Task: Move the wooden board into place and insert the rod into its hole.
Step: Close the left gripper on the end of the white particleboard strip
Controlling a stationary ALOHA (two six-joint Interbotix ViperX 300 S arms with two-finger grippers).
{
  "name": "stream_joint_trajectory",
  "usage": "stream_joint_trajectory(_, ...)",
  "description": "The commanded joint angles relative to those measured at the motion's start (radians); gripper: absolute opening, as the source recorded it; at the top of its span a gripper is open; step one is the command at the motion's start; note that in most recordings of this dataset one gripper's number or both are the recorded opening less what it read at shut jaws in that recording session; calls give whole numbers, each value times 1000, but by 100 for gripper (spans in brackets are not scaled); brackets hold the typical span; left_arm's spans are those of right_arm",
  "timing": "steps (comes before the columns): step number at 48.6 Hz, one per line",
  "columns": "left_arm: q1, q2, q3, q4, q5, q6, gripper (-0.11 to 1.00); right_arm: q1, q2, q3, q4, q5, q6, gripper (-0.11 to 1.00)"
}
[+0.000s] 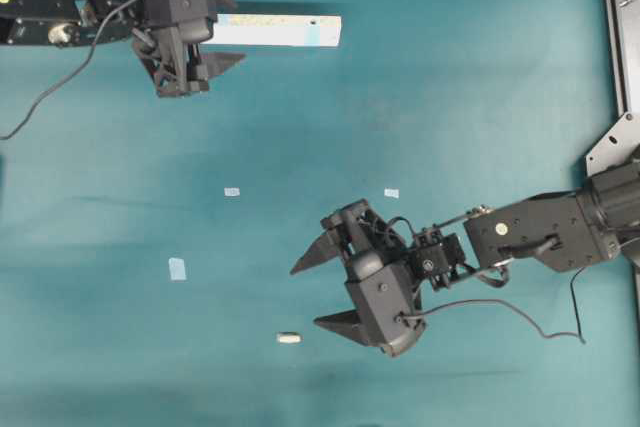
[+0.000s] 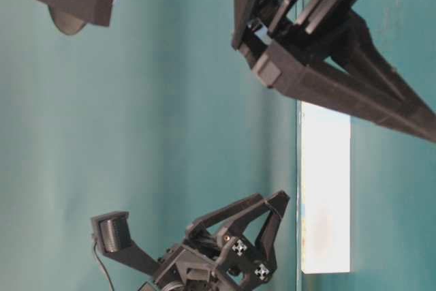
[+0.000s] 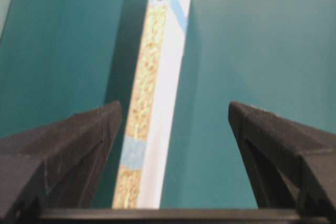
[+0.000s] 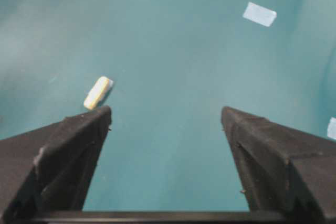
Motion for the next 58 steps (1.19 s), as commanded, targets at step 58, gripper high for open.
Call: stream_joint_trajectory(58, 109, 288, -86, 3, -84, 75, 81, 3, -147, 0, 0, 91, 61, 98)
